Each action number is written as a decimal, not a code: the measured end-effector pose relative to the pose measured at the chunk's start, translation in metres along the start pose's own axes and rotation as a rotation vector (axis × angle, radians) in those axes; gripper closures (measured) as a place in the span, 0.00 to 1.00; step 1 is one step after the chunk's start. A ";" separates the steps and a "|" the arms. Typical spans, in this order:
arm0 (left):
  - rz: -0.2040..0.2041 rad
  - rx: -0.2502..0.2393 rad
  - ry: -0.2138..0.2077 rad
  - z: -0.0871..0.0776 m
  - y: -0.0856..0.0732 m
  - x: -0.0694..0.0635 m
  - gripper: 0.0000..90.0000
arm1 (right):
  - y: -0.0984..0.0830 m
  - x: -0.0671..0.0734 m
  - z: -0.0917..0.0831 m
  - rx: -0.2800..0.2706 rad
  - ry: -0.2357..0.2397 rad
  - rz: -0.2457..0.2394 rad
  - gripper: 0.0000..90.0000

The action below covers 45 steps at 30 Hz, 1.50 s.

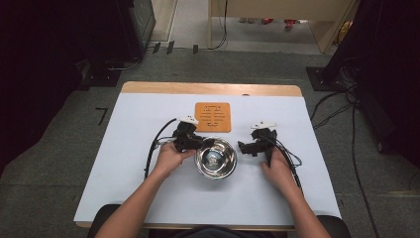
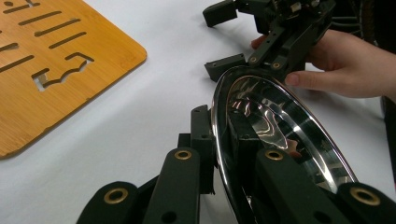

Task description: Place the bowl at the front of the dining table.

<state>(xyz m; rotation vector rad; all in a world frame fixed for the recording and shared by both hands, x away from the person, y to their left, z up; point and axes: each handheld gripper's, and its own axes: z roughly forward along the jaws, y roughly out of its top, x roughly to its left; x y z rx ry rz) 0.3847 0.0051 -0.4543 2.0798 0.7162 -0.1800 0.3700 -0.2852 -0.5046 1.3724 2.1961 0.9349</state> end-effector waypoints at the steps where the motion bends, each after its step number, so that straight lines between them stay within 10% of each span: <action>1: 0.000 0.000 -0.002 0.000 0.000 0.001 0.94 | 0.000 0.000 0.000 0.000 0.000 0.000 0.00; 45: 0.021 0.025 -0.014 0.011 0.024 0.018 0.94 | 0.000 0.000 0.000 -0.001 -0.001 0.001 0.00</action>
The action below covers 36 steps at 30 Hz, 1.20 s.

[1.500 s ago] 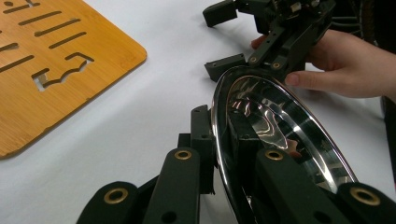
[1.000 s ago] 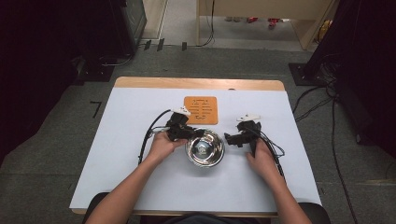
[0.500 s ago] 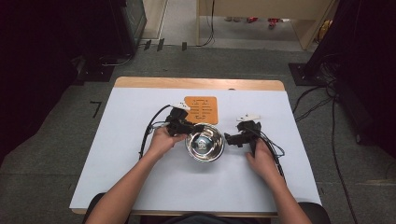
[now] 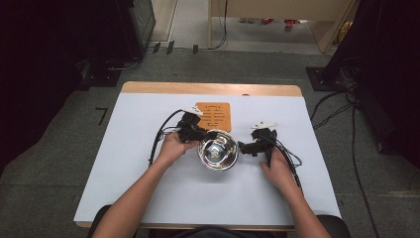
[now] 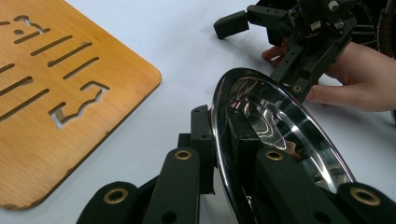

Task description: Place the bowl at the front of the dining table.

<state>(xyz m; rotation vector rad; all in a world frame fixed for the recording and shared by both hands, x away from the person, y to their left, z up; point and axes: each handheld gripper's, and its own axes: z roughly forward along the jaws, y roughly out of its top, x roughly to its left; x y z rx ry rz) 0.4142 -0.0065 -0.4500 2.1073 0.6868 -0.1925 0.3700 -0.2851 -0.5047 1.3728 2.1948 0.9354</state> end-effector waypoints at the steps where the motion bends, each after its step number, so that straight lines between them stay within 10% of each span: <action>1: -0.001 0.003 0.003 0.000 0.001 0.001 0.94 | 0.000 0.000 0.000 0.000 0.000 0.000 0.00; 36: -0.029 -0.037 -0.006 -0.003 0.018 0.018 0.94 | 0.000 0.000 0.000 0.000 0.000 0.000 0.00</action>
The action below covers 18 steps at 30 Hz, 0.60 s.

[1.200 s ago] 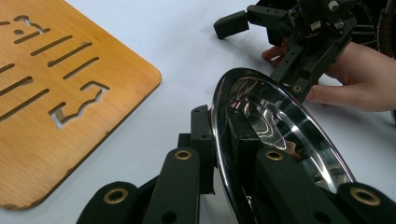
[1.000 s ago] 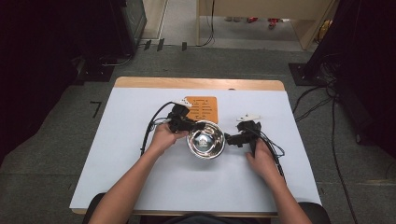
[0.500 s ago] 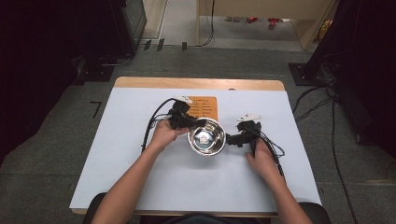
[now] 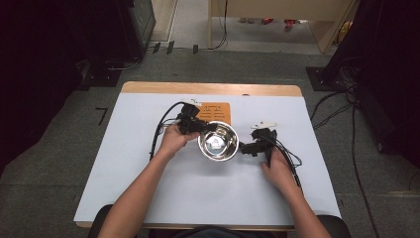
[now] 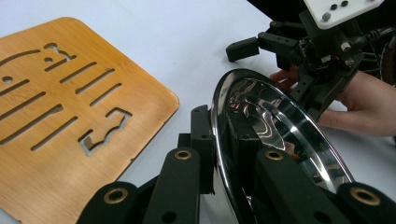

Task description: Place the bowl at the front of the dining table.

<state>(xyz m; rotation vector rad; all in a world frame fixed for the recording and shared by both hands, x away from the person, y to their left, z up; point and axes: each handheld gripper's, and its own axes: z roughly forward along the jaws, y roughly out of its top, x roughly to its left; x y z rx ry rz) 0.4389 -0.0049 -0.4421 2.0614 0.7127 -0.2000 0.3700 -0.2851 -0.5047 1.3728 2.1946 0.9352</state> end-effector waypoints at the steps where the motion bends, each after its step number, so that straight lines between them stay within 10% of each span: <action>1: 0.000 -0.002 0.002 0.000 0.000 0.001 0.94 | 0.000 0.000 0.000 0.000 0.000 0.000 0.00; 18: -0.018 -0.014 0.013 -0.003 0.004 0.011 0.94 | 0.000 0.000 0.000 0.001 0.000 0.000 0.00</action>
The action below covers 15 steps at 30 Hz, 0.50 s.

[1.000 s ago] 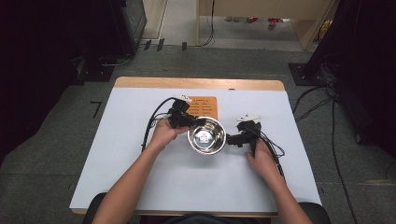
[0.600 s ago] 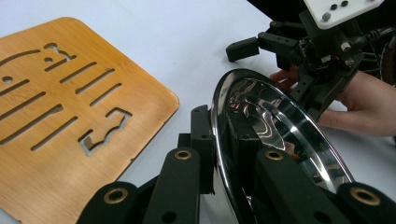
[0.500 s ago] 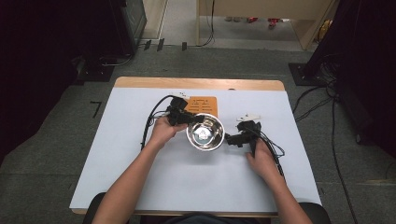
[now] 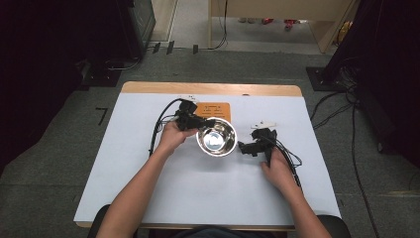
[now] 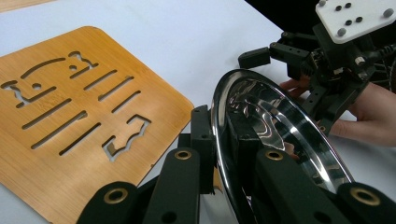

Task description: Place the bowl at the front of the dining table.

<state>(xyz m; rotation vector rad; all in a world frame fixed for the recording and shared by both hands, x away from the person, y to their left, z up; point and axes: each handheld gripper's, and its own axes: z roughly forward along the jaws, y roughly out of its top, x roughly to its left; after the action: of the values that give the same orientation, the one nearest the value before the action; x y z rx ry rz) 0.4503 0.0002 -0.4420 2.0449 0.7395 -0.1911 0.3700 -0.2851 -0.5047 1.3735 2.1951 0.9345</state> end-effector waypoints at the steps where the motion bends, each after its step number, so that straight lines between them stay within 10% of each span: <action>1: 0.000 0.002 0.002 0.000 0.000 0.000 0.94 | 0.000 0.000 0.000 0.000 0.000 0.000 0.00; 15: -0.007 -0.005 0.019 -0.002 0.008 0.009 0.94 | 0.000 0.000 0.000 0.001 0.000 0.002 0.00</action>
<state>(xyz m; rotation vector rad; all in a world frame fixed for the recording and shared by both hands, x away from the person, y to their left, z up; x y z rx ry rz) 0.4617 0.0026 -0.4386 2.0419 0.7576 -0.1740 0.3699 -0.2850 -0.5047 1.3757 2.1949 0.9343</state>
